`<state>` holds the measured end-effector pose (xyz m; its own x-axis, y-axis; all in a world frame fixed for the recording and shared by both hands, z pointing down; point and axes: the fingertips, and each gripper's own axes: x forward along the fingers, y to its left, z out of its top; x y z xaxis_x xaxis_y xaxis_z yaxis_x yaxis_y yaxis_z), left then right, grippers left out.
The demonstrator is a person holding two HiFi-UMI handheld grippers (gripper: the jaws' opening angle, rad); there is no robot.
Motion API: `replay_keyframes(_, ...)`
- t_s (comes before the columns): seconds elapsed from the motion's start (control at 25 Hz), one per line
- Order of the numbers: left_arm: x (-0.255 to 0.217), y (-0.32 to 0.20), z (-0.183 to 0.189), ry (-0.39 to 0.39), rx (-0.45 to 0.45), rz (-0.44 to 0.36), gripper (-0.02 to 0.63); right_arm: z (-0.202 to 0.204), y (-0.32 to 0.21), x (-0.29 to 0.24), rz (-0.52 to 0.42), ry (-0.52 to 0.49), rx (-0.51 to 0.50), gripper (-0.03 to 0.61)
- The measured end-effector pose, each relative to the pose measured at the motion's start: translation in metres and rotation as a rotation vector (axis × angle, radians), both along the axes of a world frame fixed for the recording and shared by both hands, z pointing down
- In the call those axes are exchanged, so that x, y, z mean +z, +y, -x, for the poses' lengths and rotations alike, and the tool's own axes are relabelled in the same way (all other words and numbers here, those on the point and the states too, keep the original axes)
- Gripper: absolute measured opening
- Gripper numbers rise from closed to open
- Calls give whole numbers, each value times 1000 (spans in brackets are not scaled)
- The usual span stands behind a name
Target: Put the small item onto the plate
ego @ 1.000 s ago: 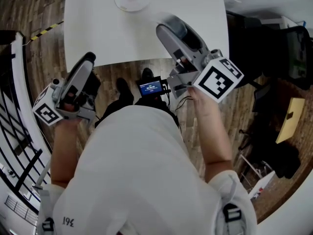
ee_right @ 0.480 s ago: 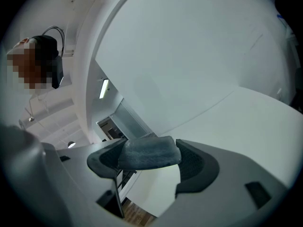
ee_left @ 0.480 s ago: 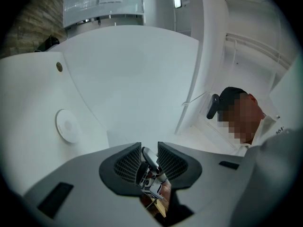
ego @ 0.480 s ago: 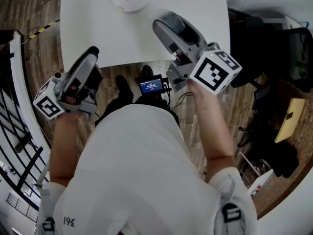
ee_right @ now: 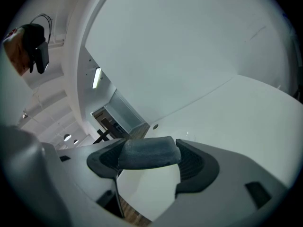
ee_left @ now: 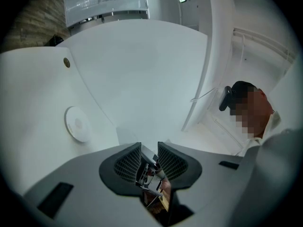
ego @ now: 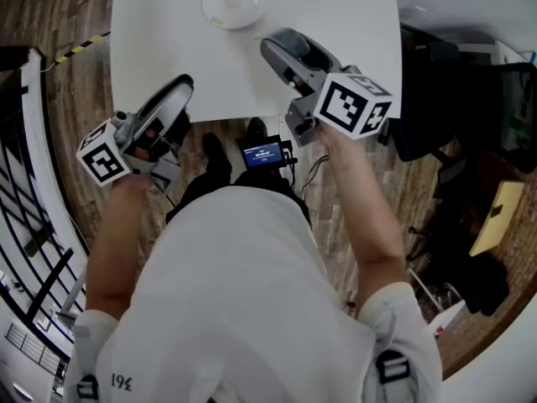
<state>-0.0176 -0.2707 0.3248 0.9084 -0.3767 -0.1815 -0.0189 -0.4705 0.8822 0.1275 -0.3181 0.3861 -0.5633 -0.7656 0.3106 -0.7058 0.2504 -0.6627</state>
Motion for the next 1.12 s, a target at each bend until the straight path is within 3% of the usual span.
replay_keyframes(0.44, 39, -29, -18, -63, -5, 46, 97, 10, -69, 66, 46, 216, -97, 319)
replay_keyframes(0.64, 59, -44, -22, -107, -29, 67, 97, 13, -98, 100, 61, 385, -156, 319)
replay_keyframes(0.92, 80, -47, -17, -180, -50, 91, 97, 32, -129, 121, 30, 579, -256, 319)
replay_keyframes(1.12, 88, -53, -19, -189, -47, 109, 95, 50, -154, 130, -14, 693, -337, 319)
